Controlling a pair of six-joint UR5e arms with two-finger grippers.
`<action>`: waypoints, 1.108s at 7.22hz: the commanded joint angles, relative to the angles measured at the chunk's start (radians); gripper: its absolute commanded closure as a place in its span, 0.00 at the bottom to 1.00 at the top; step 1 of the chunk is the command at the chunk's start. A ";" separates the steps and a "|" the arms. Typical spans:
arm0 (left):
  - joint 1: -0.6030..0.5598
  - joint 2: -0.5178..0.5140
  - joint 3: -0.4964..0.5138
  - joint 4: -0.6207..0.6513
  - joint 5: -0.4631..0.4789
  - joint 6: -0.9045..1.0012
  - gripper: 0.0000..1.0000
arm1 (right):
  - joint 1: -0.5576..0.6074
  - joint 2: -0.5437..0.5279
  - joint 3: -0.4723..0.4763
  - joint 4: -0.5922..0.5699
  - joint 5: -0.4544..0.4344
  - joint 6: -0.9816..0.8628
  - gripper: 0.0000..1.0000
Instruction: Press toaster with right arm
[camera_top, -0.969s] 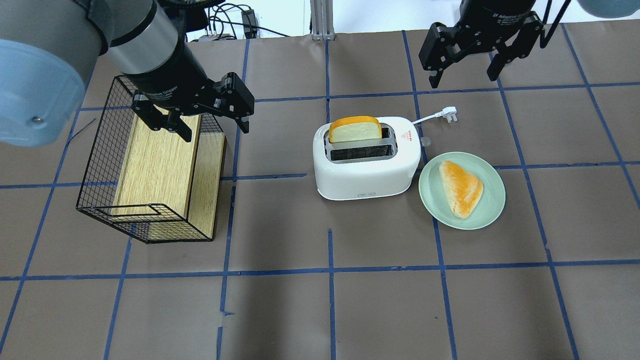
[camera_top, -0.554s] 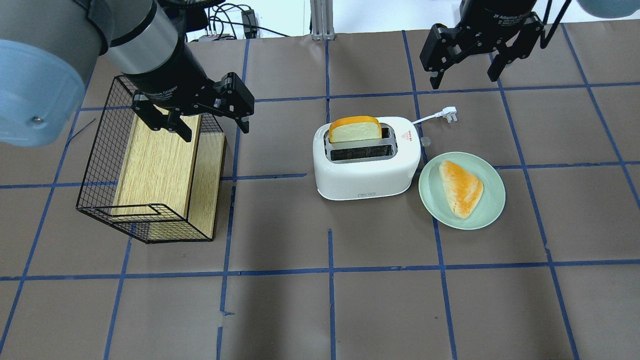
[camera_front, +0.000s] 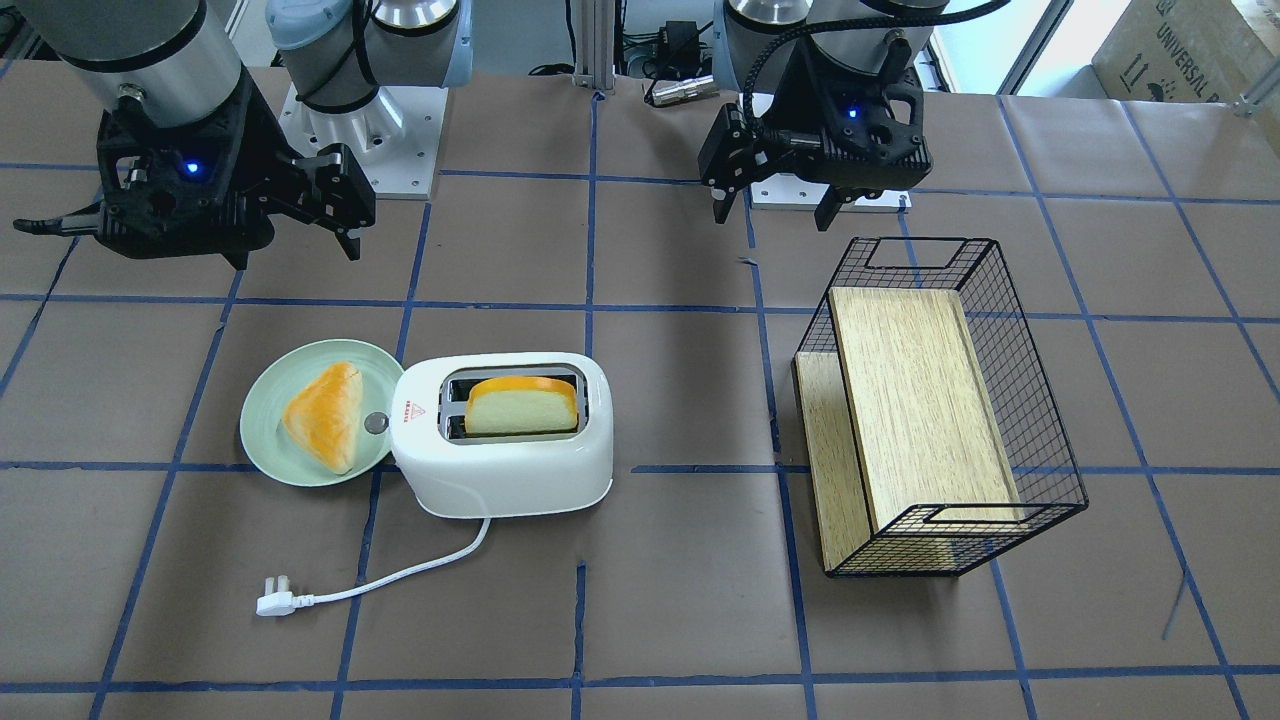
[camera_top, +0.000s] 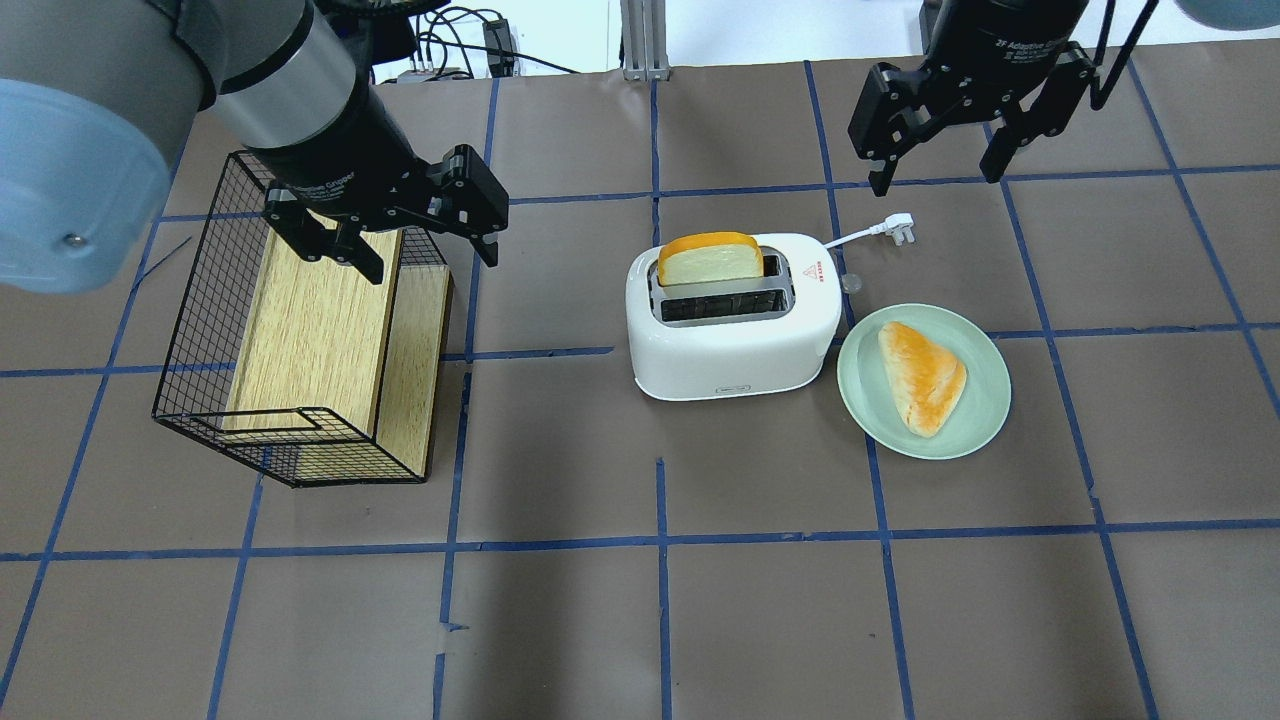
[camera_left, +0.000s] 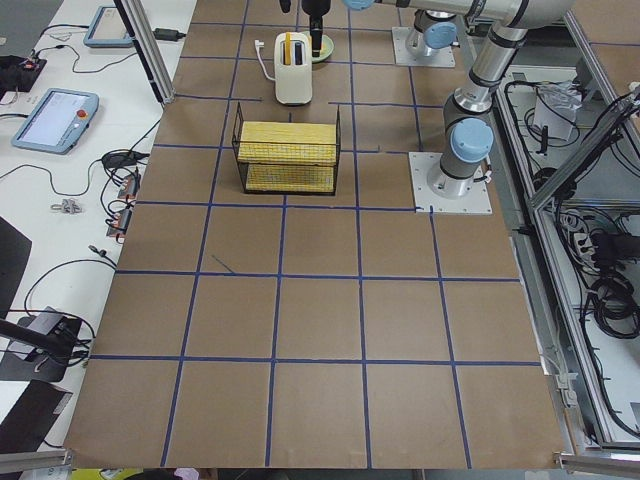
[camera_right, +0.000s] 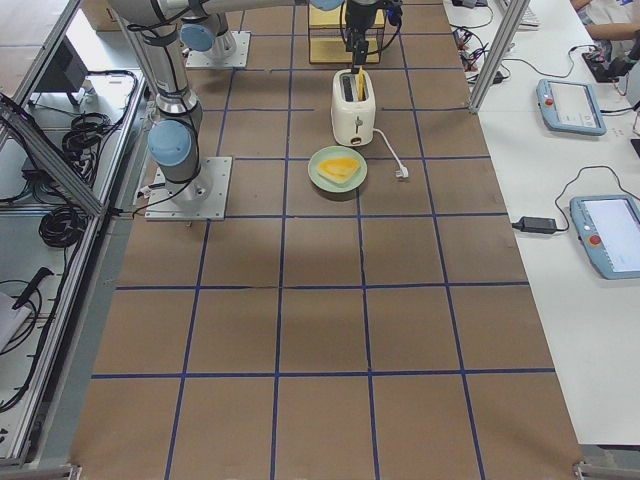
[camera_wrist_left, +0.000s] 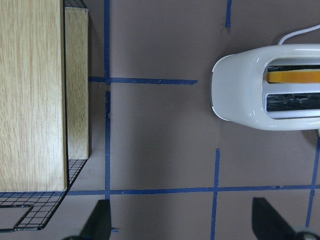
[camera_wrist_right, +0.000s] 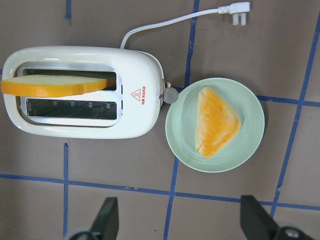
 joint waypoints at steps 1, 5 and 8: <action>0.000 0.000 0.000 0.000 0.000 0.000 0.00 | 0.000 0.004 0.000 0.006 -0.001 -0.009 0.61; 0.000 0.000 0.000 0.000 0.000 0.000 0.00 | 0.000 0.050 0.000 -0.063 -0.005 -0.493 0.96; 0.000 0.000 0.000 0.000 0.000 0.000 0.00 | 0.003 0.086 0.082 -0.200 -0.058 -0.811 0.98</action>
